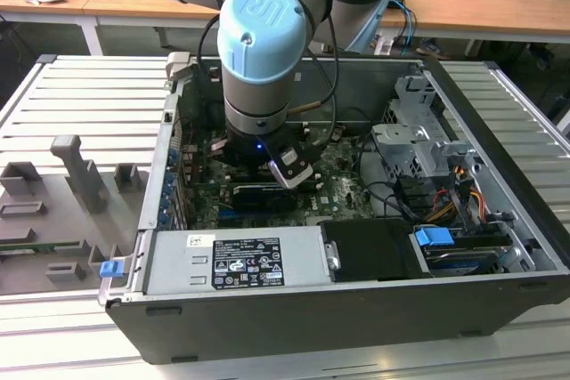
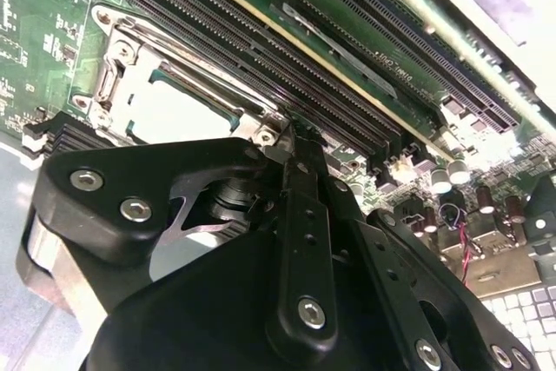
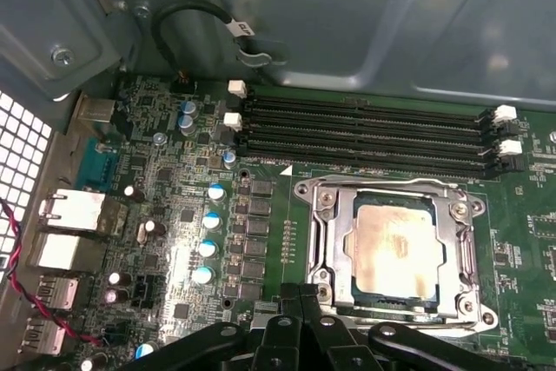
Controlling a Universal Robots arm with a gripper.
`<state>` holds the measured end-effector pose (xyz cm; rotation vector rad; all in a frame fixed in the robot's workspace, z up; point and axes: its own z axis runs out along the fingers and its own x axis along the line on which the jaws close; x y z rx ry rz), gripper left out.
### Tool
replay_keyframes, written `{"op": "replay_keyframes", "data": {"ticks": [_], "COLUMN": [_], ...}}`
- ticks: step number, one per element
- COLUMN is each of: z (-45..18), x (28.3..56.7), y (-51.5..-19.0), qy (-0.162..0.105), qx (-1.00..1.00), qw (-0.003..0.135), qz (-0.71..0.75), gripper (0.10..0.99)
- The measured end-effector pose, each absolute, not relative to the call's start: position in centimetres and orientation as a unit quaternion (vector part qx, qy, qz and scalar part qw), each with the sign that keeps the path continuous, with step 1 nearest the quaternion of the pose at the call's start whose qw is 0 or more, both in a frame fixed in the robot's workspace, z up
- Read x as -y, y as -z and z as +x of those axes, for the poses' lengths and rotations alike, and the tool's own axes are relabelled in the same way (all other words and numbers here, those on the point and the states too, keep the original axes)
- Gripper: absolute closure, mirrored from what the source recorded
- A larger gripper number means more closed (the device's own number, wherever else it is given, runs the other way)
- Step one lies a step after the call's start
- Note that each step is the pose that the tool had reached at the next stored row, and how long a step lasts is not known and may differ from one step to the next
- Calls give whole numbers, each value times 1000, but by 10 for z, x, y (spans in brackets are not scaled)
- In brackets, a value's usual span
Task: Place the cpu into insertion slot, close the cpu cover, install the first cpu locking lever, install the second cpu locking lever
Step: 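Install the second cpu locking lever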
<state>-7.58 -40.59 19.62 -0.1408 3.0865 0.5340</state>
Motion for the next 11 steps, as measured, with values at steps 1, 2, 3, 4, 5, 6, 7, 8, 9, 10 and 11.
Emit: {"op": "replay_keyframes", "data": {"ticks": [1,2,3,4,5,6,7,8,9,10,11], "z": [-76,-76,-76,-76,-76,-76,-76,-76,-76,-76,-76], "x": [406,406,406,406,406,406,406,406,406,406,406], "y": [-197,-198,-199,-200,-201,-202,-204,-205,-206,-207,-208], "qy": [-170,-170,-170,-171,-171,-171,-171,-171,-171,-171,-171], "qx": [-984,-984,-984,-984,-984,-984,-984,-984,-984,-984,-984], "qw": [3,3,3,3,3,3,3,3,3,3,3], "qz": [-45,-45,-45,-45,-45,-45,-45,-45,-45,-45,-45], "gripper": [980,980,980,980,980,980,980,980,980,980,980]}}
